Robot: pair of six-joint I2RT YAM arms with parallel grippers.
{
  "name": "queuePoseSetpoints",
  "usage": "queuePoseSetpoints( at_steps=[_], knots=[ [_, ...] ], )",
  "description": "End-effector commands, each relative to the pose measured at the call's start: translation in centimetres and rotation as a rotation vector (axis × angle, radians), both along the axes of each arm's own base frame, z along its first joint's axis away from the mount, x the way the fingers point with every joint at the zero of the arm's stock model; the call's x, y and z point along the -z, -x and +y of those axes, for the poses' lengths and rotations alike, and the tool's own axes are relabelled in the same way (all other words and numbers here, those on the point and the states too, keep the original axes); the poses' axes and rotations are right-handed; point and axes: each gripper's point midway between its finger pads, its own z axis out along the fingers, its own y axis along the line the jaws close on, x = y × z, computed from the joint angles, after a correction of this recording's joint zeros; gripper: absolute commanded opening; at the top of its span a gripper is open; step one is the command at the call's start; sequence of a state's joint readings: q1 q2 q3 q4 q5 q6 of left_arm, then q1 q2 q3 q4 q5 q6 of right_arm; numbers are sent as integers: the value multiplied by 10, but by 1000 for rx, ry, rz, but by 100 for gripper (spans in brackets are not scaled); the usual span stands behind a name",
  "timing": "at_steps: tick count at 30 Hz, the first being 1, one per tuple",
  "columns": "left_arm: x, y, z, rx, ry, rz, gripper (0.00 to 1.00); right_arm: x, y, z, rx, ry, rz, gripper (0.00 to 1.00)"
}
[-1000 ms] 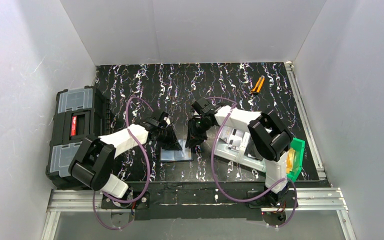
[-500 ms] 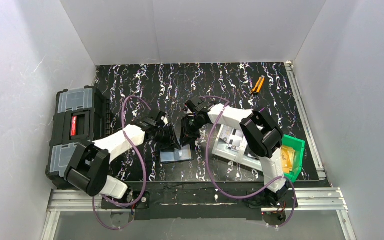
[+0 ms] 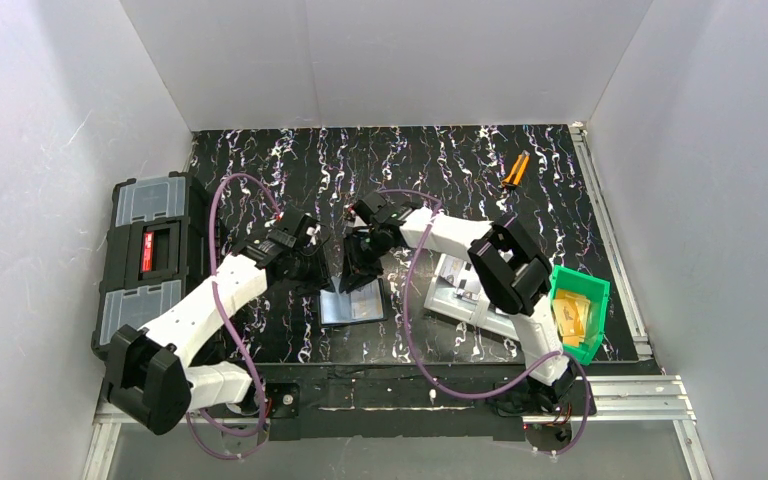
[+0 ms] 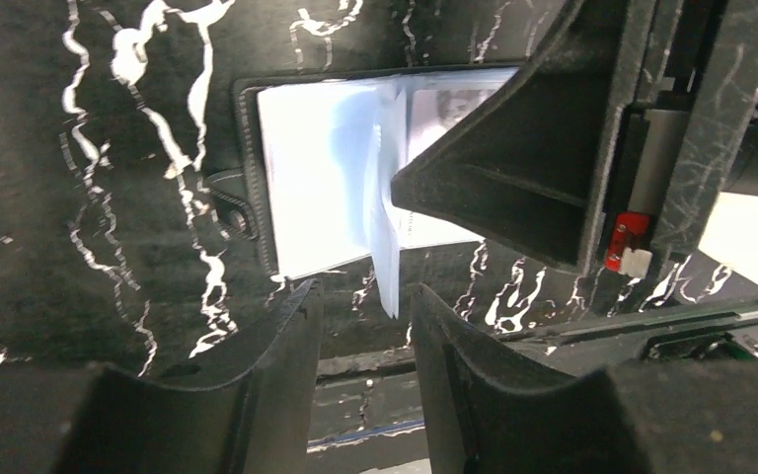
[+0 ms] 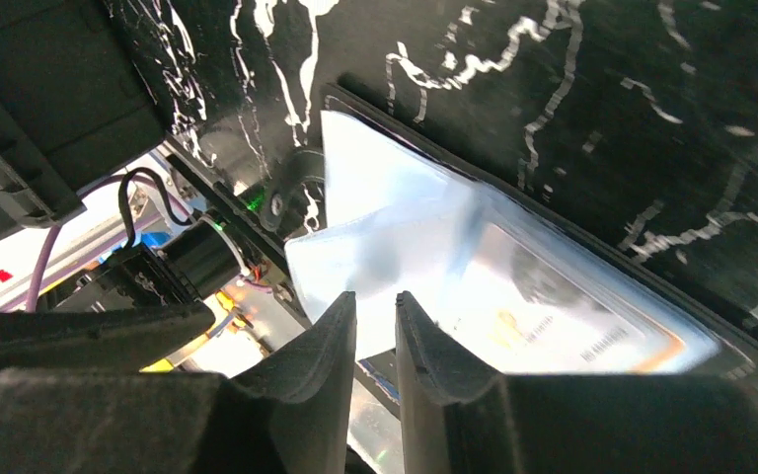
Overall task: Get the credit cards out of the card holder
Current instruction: Remove the credit card from the card holder.
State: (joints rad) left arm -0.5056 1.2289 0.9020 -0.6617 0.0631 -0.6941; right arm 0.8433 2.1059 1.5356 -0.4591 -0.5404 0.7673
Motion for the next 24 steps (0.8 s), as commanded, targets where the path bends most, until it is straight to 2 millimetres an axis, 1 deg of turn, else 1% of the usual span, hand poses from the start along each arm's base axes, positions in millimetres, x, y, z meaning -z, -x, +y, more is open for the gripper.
queuePoseSetpoints(
  at_steps=[1, 5, 6, 9, 12, 15, 18, 24],
  knots=[
    [-11, 9, 24, -15, -95, -7, 35, -1, 9, 21, -45, -16, 19, 29],
    [-9, 10, 20, -9, -81, 9, 29, 7, 11, 27, -53, -9, 27, 29],
    [-9, 12, 15, -1, -54, 20, 27, 10, 11, 27, -54, -4, 30, 29],
    [-9, 12, 10, 5, -32, 27, 23, 16, 12, 28, -55, 5, 41, 29],
    [-8, 11, 5, 11, -12, 40, 18, 16, 13, 29, -59, 2, 45, 29],
    [-4, 10, 0, 6, 7, 55, 16, 5, 11, 29, -61, -14, 23, 29],
    [1, 10, -3, -7, 20, 69, 13, -12, 7, 28, -62, -43, -3, 29],
    [7, 9, -10, -25, 58, 84, 11, -33, -6, 10, -28, -33, -63, 30]
  ],
)
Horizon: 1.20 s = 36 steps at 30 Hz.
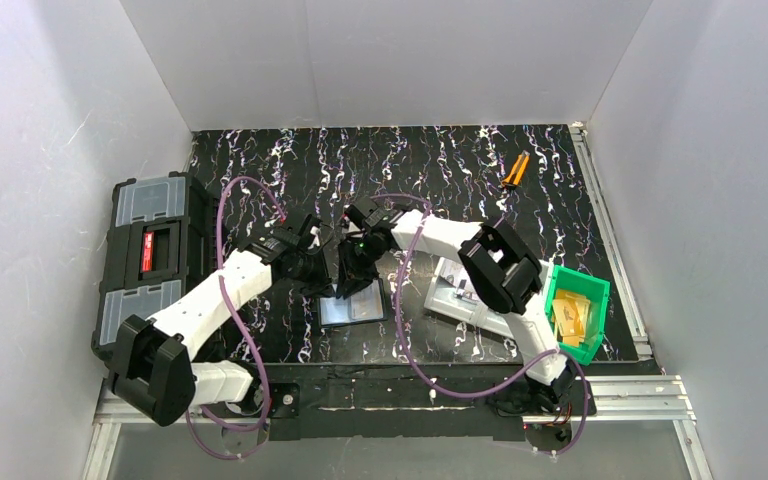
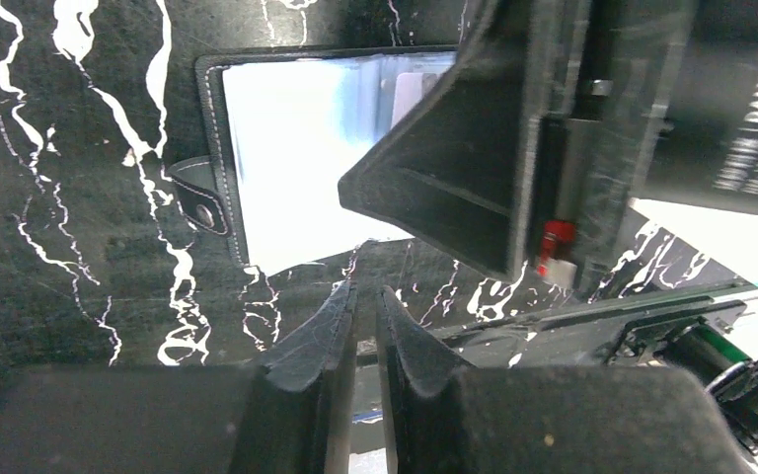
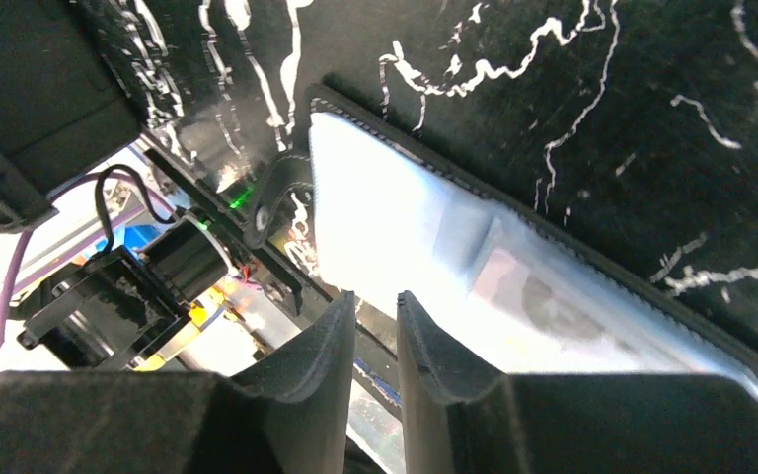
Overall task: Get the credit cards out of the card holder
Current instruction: Remove the credit card from the card holder.
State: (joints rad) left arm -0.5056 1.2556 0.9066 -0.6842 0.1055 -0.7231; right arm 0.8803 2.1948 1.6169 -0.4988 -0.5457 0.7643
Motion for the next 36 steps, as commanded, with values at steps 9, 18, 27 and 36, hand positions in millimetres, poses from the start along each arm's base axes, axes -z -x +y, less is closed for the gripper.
queuePoseSetpoints(
  at_steps=[9, 18, 27, 36],
  knots=[
    [20, -10, -33, 9, 132, 79, 19, -52, -19, -47, 64, 22, -151, 38],
    [51, -14, -49, 29, 167, 150, 25, -20, -6, -76, 58, 135, -151, 42],
    [70, -4, -43, 30, 144, 192, 24, -3, -3, -76, 38, 178, -144, 37],
    [79, -2, -43, 29, 154, 193, 23, 13, -2, -75, 24, 218, -129, 33]
  ],
)
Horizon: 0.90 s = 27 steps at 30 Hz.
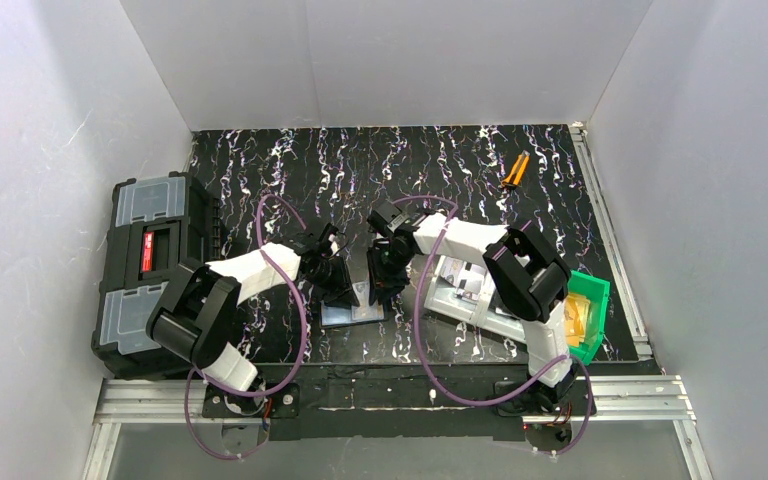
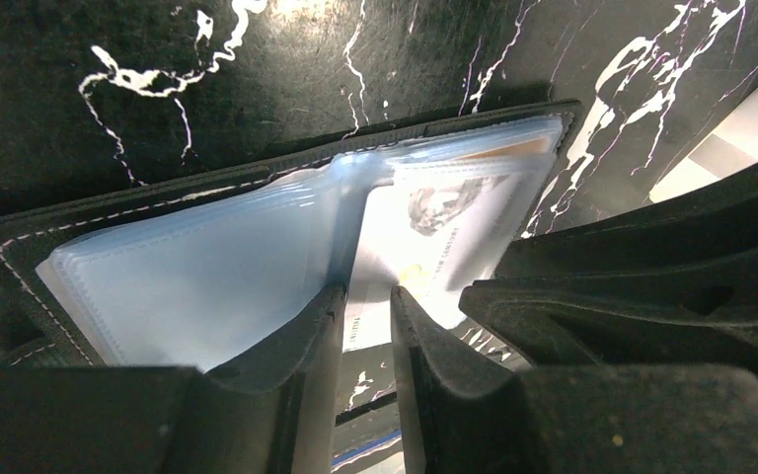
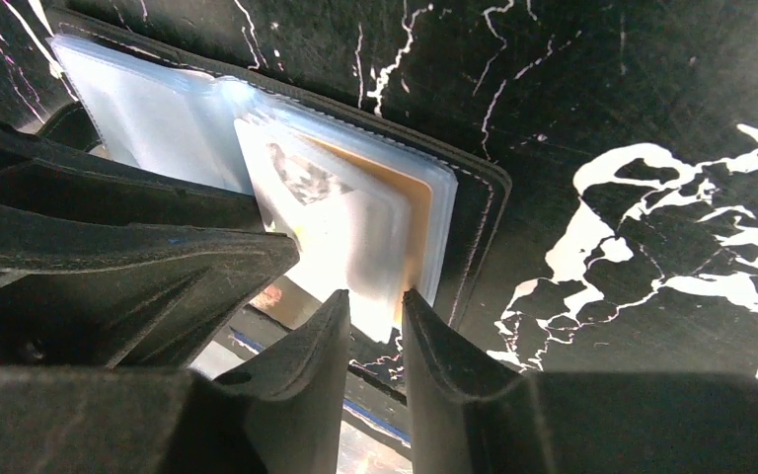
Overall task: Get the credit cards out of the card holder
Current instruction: Remove the credit card from the card holder.
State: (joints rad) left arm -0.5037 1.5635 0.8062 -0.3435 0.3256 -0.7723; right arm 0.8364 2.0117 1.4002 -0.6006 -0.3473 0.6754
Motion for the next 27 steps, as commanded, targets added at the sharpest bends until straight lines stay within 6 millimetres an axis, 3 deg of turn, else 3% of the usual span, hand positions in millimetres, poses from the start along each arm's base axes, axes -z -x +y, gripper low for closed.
queuePoseSetpoints(
  at_steps=[1, 12, 20, 27],
  knots=[
    [6, 6, 3, 1, -2, 18, 23, 3, -6, 3, -18, 22, -23, 32],
    [12, 8, -6, -6, 59, 25, 23, 24, 0, -7, -15, 89, 7, 17],
    [20, 15, 13, 6, -21, 16, 29, 35, 2, -17, -3, 139, 22, 8],
    [23, 14, 3, 7, 60, 0, 31, 41, 5, -17, -4, 149, 48, 4]
  ],
)
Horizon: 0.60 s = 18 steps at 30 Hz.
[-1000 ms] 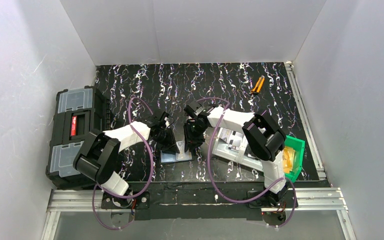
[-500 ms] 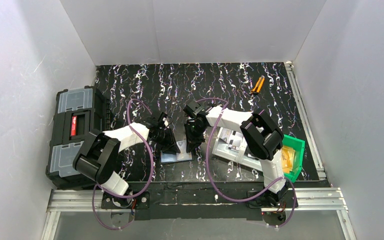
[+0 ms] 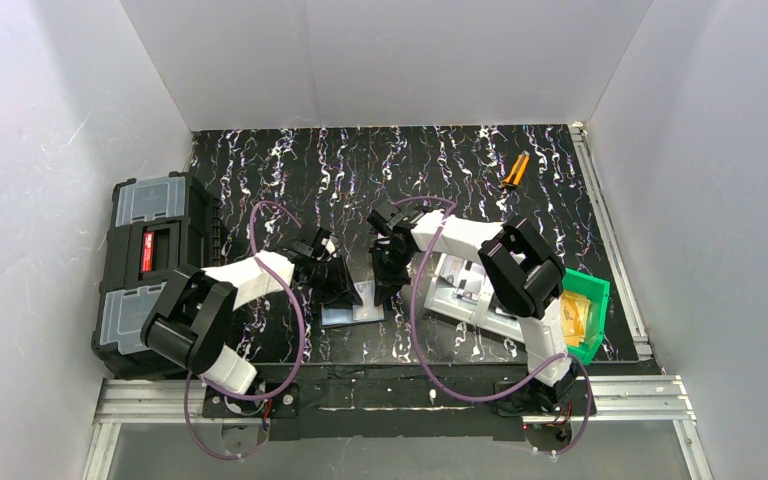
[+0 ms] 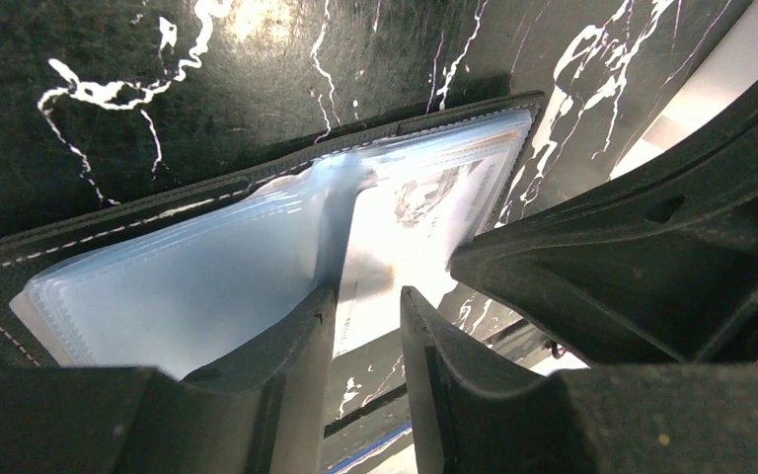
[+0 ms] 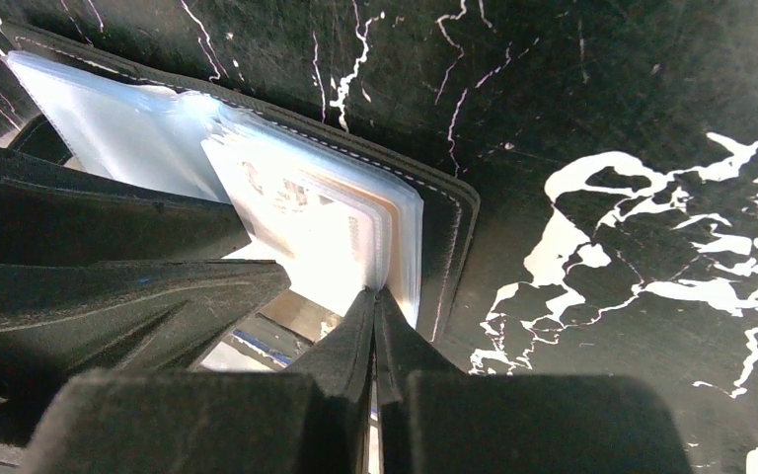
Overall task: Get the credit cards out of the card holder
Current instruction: Remove the credit card from the card holder.
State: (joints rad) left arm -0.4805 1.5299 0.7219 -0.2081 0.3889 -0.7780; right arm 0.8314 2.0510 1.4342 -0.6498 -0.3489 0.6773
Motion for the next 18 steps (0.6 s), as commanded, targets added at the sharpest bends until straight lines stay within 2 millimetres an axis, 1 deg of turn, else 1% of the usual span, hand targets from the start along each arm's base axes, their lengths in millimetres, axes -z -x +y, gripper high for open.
queuePoseSetpoints(
  at_steps=[1, 4, 8, 11, 14, 15, 18],
  knots=[
    [22, 15, 5, 12, -16, 42, 30, 35, 5, -13, -14, 111, 15, 3],
    [20, 13, -3, 6, 33, 39, 24, 34, 5, -11, -20, 109, 14, 2],
    [11, 11, -10, -5, 80, 25, 17, 38, 6, -11, -22, 119, 19, 1],
    [5, 9, -9, -17, 95, 13, 11, 41, 6, -14, -20, 130, 24, 1],
    [1, 10, -6, -30, 95, 11, 2, 44, 7, -16, -18, 142, 24, 1],
    [0, 10, -5, -33, 95, 9, 0, 45, 6, -17, -15, 147, 25, 1],
    [-2, 9, -2, -41, 94, 3, 0, 48, 7, -20, -9, 157, 32, 1]
  ],
)
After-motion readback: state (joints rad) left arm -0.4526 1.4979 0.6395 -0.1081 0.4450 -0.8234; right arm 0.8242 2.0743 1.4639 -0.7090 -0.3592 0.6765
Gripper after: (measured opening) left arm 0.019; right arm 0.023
